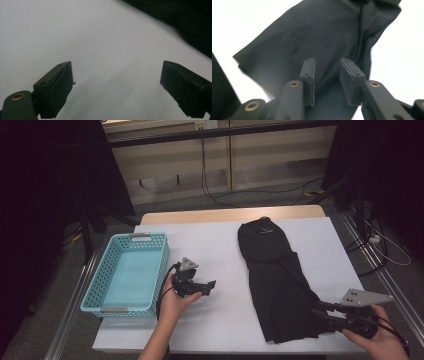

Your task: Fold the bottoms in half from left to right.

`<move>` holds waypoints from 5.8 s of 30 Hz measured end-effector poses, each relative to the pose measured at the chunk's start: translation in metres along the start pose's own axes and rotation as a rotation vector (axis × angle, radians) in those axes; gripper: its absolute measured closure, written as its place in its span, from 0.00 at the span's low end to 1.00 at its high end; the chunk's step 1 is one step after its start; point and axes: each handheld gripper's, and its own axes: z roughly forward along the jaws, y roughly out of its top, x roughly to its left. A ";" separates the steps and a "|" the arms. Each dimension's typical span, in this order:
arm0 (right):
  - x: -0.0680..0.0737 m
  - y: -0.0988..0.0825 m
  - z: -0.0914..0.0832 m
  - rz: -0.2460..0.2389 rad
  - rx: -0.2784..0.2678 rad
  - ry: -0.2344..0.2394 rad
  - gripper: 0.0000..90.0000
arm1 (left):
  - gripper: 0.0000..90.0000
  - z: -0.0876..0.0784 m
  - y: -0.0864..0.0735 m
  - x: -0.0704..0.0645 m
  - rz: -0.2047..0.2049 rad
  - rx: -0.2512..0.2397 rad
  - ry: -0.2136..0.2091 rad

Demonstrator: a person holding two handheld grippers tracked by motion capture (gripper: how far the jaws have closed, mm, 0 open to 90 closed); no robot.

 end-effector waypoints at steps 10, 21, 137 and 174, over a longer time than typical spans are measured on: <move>-0.026 0.031 0.063 0.034 0.070 -0.147 0.76 | 0.12 0.000 -0.001 0.004 -0.003 -0.001 -0.002; -0.039 0.043 0.081 0.066 0.107 -0.171 1.00 | 0.13 -0.002 -0.002 0.006 -0.001 0.001 0.004; -0.070 0.162 0.179 0.070 -0.045 -0.109 0.98 | 0.09 -0.021 -0.011 0.009 -0.012 0.022 -0.019; -0.024 0.143 0.247 0.077 0.049 -0.199 0.66 | 0.09 -0.021 -0.013 0.007 -0.008 0.029 -0.023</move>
